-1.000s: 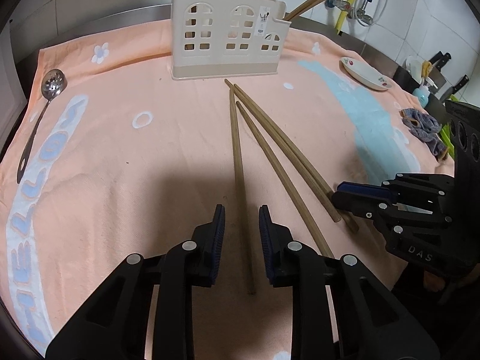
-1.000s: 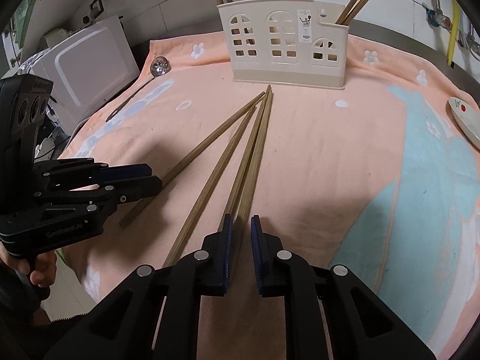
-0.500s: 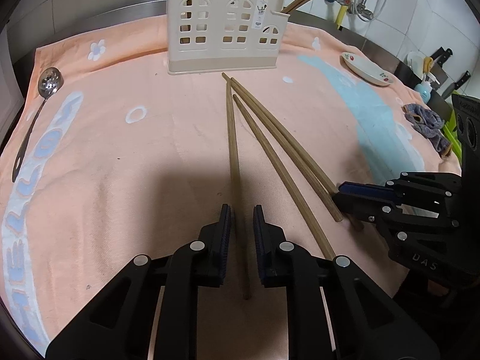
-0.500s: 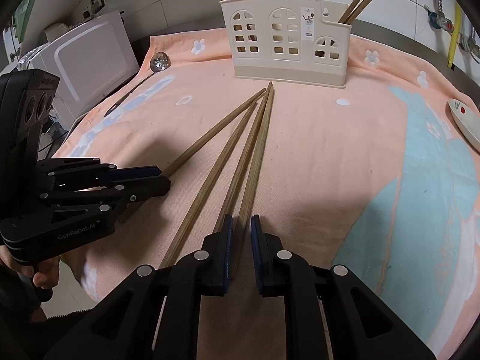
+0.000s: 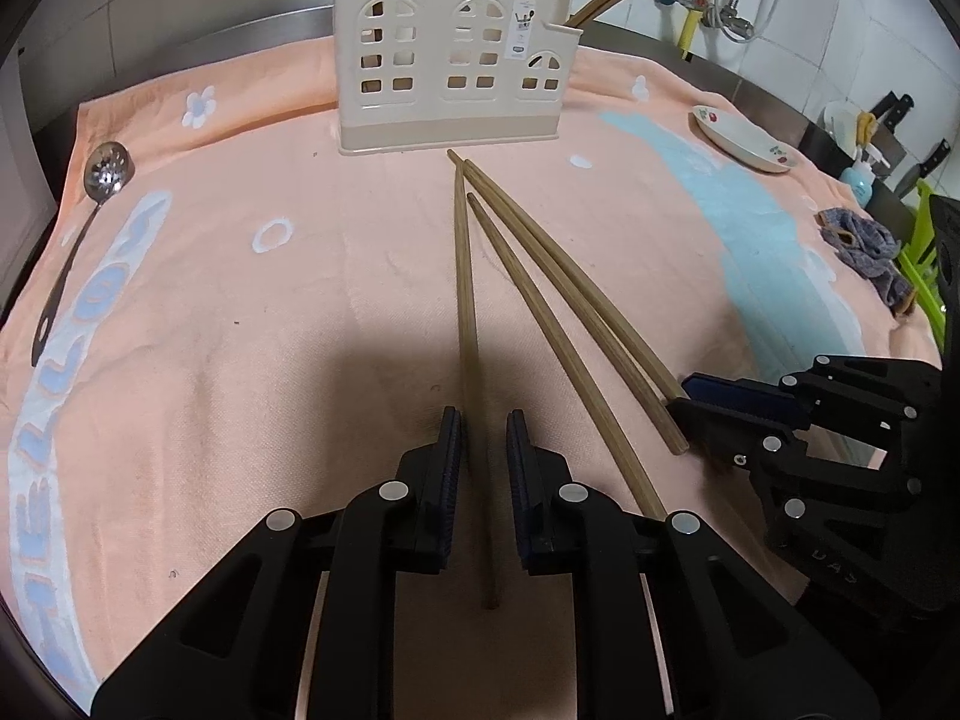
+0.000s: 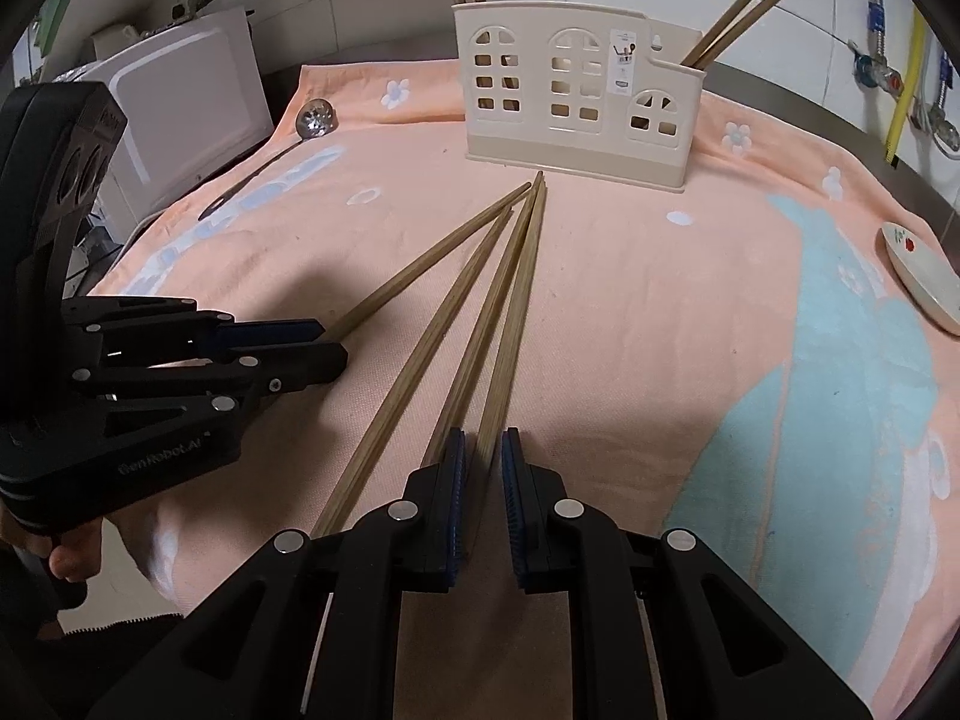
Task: Organize utensils
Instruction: 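Close the left tool on a chopstick while the right tool grasps another, then raise the left tool's chopstick over the holder while the right tool carries its own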
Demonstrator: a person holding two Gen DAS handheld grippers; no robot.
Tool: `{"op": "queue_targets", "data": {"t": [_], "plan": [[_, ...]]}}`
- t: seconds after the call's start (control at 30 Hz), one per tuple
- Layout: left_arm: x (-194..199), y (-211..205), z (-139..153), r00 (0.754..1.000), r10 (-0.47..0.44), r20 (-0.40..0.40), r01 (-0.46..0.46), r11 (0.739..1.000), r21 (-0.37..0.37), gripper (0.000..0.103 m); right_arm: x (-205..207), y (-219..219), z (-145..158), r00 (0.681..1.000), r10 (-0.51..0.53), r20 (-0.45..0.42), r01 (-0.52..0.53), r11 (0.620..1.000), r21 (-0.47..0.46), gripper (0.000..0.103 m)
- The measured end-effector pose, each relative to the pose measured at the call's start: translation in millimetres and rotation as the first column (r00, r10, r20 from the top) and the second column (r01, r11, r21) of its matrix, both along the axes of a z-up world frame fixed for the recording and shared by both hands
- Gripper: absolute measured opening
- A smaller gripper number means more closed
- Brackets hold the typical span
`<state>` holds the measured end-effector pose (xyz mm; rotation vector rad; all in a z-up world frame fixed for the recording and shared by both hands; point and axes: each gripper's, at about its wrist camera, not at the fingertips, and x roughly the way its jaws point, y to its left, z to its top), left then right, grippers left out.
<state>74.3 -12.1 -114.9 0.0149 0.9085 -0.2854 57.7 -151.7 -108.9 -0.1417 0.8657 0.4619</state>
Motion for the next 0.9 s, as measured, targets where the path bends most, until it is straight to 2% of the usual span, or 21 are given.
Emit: {"op": "queue_targets", "data": {"t": [0.1, 0.17, 0.4, 0.73, 0.9], "plan": [[-0.3, -1.2, 0.5, 1.0, 0.006, 0.004, -0.006, 1.0, 0.007, 0.013, -0.7, -0.4, 0.7, 1.0, -0.002, 0.004, 0.002, 1.0, 0.001, 0.009], [0.1, -0.1, 1.1, 1.0, 0.009, 0.003, -0.009, 1.0, 0.008, 0.008, -1.9, -2.1, 2.0, 1.0, -0.004, 0.009, 0.004, 1.0, 0.004, 0.009], [-0.5, 4.6, 7.0, 1.0, -0.003, 0.003, 0.003, 1.0, -0.011, 0.007, -7.5, -11.6, 28.1, 0.996, -0.014, 0.092, 0.012, 1.0, 0.015, 0.009], [-4.3, 12.0, 38.0, 0.997, -0.005, 0.082, 0.007, 1.0, -0.021, 0.005, -5.0, -24.5, 81.2, 0.977, -0.012, 0.211, 0.0, 0.998, 0.057, 0.006], [-7.3, 14.4, 48.3, 0.994, -0.012, 0.105, 0.014, 1.0, -0.02, 0.005, -5.0, -24.7, 87.9, 0.974, -0.009, 0.228, -0.005, 0.998, 0.062, 0.006]]}}
